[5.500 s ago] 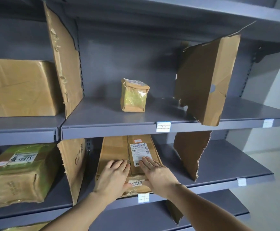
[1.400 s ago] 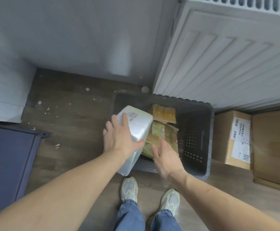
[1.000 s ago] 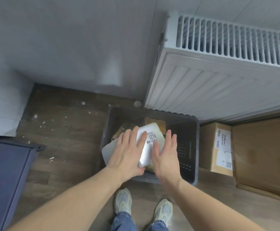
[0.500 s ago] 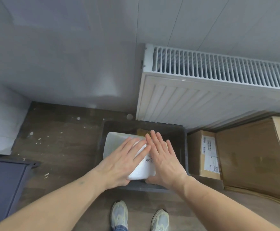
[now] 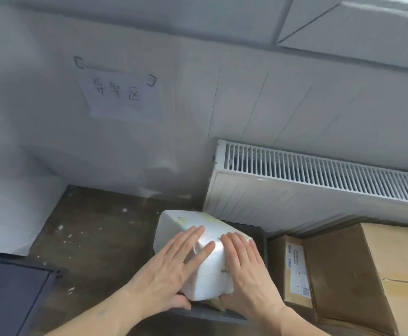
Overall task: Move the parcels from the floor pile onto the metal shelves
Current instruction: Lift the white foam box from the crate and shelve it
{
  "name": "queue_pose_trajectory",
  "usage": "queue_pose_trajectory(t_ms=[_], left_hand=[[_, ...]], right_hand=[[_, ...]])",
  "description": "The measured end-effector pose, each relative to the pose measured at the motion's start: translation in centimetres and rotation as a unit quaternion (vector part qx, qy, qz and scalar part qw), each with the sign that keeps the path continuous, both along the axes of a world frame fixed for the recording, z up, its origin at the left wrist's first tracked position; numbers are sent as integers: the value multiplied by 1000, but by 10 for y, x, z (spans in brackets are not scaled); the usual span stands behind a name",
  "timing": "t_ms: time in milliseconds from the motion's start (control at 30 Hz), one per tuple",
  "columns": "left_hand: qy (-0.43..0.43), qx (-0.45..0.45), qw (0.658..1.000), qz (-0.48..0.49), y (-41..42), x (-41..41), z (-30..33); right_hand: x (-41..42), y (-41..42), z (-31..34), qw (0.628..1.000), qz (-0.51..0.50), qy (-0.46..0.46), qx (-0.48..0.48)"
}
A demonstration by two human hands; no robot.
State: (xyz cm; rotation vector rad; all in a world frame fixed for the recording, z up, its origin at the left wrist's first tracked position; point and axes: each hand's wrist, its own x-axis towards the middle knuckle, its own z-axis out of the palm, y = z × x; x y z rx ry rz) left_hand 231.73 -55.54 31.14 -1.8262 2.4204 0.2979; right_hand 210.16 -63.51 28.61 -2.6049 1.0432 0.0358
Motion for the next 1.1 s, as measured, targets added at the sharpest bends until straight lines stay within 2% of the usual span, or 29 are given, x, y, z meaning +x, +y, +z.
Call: queue_pose_trajectory(t_ms=[100,233,433,567,733,867,1000,1033,1100], left_hand=[[23,-11,994,105,3,26,29],[23,27,988,153,-10,53,79],[67,8,988,138,-37,48,171],[37,-5,995,95,-45,45,224],[95,-38,989,107,-56,43,297],[117,-36,988,97,-59,33,349],[119,-24,987,109,-58,22,387],[121,-20,985,123,-57,20,396],[122,-8,980,159,-57,19,411]], right_hand=[[6,-1,55,987,-114,-93,57],[14,-9,135,916,-244,-215,236],[17,-31,229,830,-336,-218,387],[14,-51,286,765,-389,-215,467],[-2,-62,350,692,-363,-193,593],[-19,-63,374,690,-351,-177,608],[-17,-68,392,730,-374,-177,544],[-13,-69,401,754,-379,-179,506],[-5,-69,418,835,-366,-179,370]])
